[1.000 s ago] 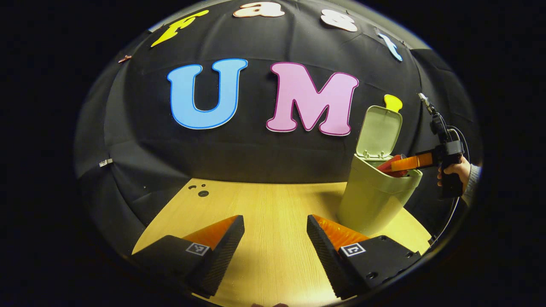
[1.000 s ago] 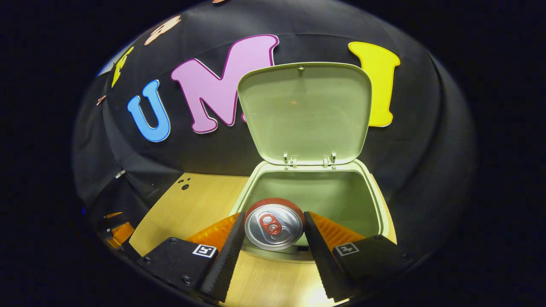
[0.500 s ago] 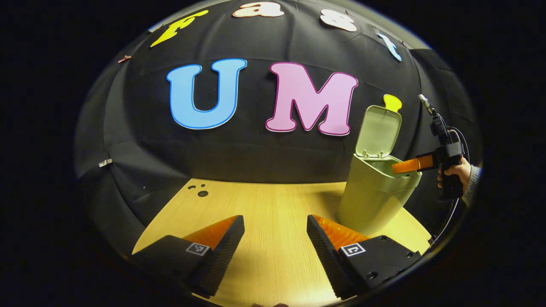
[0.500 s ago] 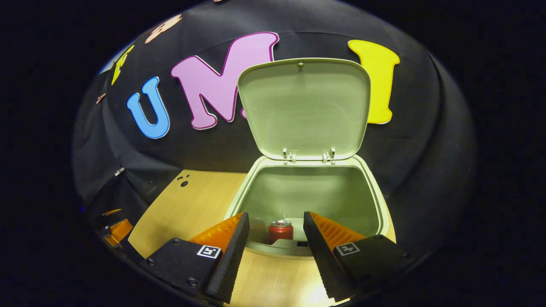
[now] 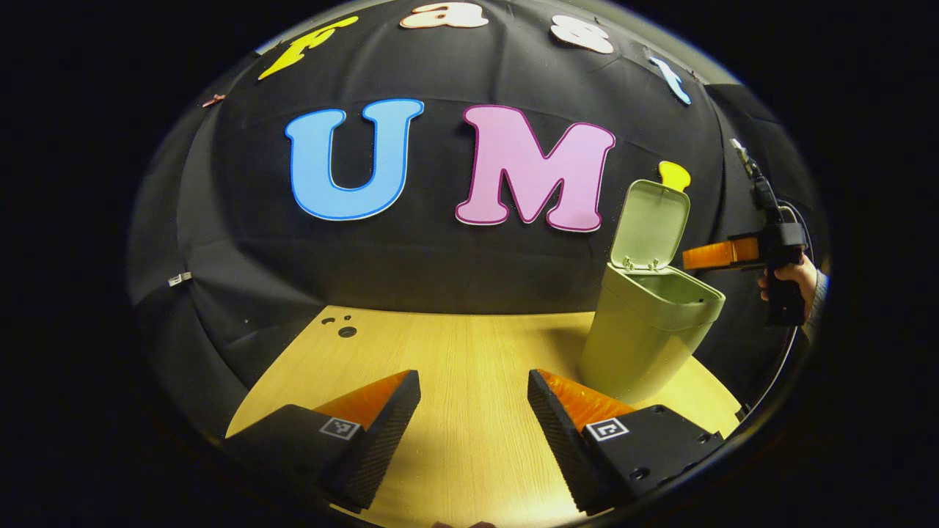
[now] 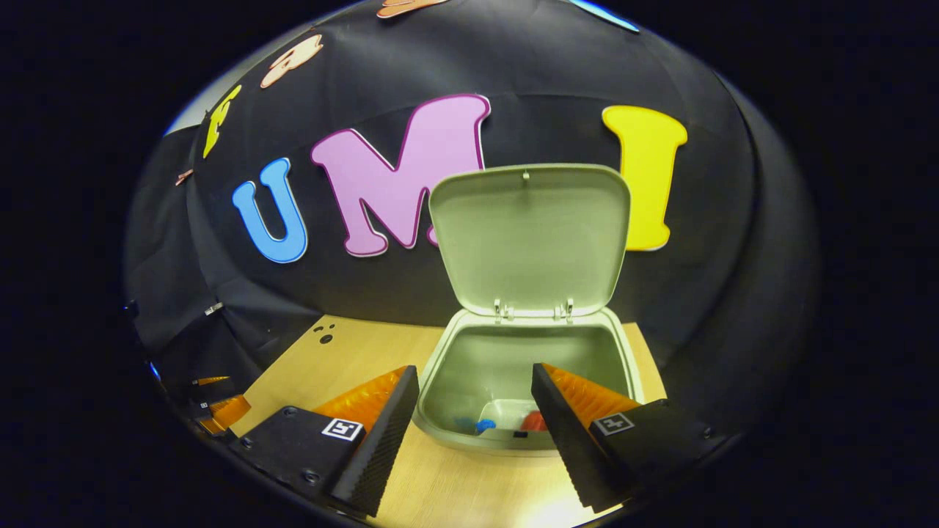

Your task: Press the lid of the desktop garbage bin to open it, pick up the crumpled paper on the desktop and throw it into the bin, then pick up the pop can on the desktop and drop it into the bin, and finally close the garbage bin lid.

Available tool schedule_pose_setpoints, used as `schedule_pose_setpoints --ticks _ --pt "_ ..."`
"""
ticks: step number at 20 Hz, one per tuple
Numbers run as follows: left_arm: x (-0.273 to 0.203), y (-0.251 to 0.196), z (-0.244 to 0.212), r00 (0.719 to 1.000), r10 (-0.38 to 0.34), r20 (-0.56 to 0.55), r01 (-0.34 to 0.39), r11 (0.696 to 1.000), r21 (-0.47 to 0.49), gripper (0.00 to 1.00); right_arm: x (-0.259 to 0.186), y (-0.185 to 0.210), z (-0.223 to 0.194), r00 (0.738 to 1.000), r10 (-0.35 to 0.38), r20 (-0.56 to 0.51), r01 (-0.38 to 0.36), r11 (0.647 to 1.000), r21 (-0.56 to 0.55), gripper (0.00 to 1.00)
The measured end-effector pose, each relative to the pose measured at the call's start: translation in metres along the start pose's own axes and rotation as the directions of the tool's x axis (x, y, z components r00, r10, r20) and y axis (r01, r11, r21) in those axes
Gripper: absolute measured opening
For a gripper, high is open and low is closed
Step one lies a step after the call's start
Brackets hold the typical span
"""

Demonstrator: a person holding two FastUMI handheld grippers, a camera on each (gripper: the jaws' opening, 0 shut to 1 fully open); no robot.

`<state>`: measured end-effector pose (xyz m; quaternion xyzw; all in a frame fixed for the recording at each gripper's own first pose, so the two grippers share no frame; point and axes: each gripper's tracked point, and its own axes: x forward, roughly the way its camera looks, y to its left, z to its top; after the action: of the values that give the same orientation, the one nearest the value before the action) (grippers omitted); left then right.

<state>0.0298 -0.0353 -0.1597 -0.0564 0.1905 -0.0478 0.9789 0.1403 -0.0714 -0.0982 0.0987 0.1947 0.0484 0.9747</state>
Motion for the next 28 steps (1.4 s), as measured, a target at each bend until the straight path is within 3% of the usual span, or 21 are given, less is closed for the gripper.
schedule_pose_setpoints --ticks 7,14,28 --pt "0.002 0.0 0.001 1.0 -0.004 0.003 0.004 1.0 -0.002 0.96 -0.012 -0.001 0.082 0.982 -0.031 0.186 0.04 0.998 -0.044 0.97" --pt "0.004 -0.001 0.0 1.0 -0.005 0.001 0.005 1.0 -0.002 0.96 -0.01 -0.007 0.14 0.964 -0.053 0.261 0.085 0.99 -0.112 0.98" --pt "0.01 0.006 -0.001 0.999 0.03 -0.01 -0.03 0.999 -0.014 0.95 0.053 -0.035 0.186 0.947 -0.142 0.289 0.177 0.98 -0.096 0.95"
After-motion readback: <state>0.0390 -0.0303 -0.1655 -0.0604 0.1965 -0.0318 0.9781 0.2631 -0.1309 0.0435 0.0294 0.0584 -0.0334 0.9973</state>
